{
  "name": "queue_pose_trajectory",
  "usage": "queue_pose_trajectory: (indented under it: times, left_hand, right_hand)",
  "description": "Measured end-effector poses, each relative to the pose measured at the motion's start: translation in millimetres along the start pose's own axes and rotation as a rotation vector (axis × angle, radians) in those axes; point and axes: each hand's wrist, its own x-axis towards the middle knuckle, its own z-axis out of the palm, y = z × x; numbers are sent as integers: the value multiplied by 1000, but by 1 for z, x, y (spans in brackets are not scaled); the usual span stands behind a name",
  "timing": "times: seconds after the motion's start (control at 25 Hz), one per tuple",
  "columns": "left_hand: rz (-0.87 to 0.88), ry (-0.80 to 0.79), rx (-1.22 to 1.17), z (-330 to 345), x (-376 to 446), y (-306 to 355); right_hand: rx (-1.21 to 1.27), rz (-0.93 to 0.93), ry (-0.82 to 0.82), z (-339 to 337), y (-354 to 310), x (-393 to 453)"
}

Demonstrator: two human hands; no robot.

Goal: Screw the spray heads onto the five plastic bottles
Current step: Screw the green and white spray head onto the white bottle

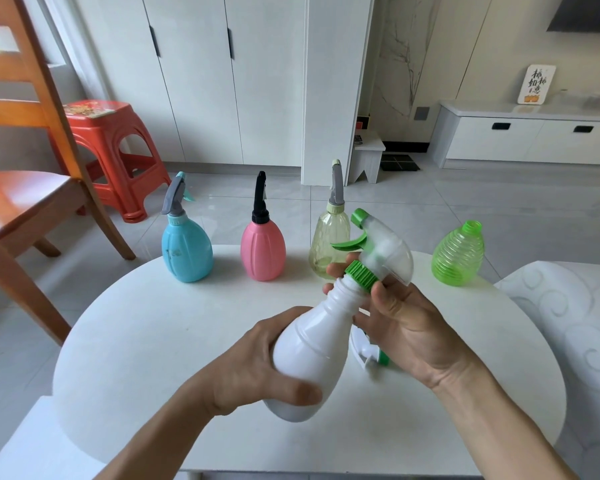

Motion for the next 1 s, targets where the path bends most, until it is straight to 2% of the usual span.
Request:
queue_pose_trajectory:
  times: [0.2, 0.32, 0.48, 0.68, 0.84, 1.0]
  left_hand:
    - [-22, 96, 90, -1, -1, -3]
    - [-43, 217, 196, 4, -1, -4]
    - [34, 412, 467, 9, 0, -10]
    - [56, 475, 594, 13, 5, -11]
    - [103, 558, 685, 3, 5, -9]
    - [139, 534, 792, -1, 4, -11]
  right_hand:
    - [-229, 0, 88, -6, 1, 0]
    - [-292, 31, 239, -2, 8, 2]
    - [-156, 28, 349, 8, 19, 3]
    - [-282, 31, 482, 16, 20, 6]
    - [-425, 12, 487, 13, 11, 6]
    - [-561, 81, 593, 12, 14, 7]
